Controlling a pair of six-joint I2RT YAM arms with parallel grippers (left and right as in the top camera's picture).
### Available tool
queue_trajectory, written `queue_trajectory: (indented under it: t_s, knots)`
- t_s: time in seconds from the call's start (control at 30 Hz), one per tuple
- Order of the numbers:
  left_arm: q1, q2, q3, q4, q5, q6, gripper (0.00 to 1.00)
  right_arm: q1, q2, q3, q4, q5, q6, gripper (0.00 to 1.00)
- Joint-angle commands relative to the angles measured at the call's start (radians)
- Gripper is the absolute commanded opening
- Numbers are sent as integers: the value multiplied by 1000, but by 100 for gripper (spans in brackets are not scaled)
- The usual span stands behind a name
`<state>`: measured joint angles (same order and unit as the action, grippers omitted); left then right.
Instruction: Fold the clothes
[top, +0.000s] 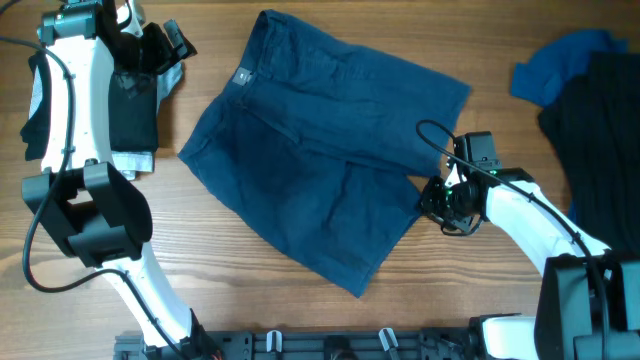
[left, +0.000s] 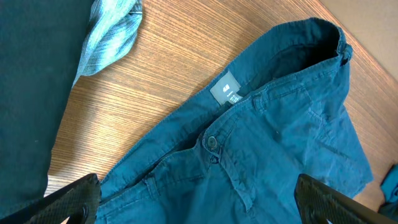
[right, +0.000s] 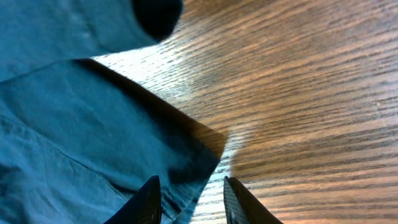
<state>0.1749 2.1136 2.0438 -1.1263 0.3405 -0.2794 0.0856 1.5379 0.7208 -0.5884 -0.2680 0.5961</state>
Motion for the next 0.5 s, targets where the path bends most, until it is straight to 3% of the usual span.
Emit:
queue_trajectory:
  t_s: [0.0, 0.13, 0.47]
  knots:
    - [-2, 15, 2, -1, -2, 2, 100, 7, 14, -23, 20, -23, 36, 33]
    - [-2, 15, 2, -1, -2, 2, 100, 7, 14, -26, 39, -106, 35, 33]
    - [-2, 15, 2, -1, -2, 2, 100, 7, 14, -27, 52, -106, 35, 32]
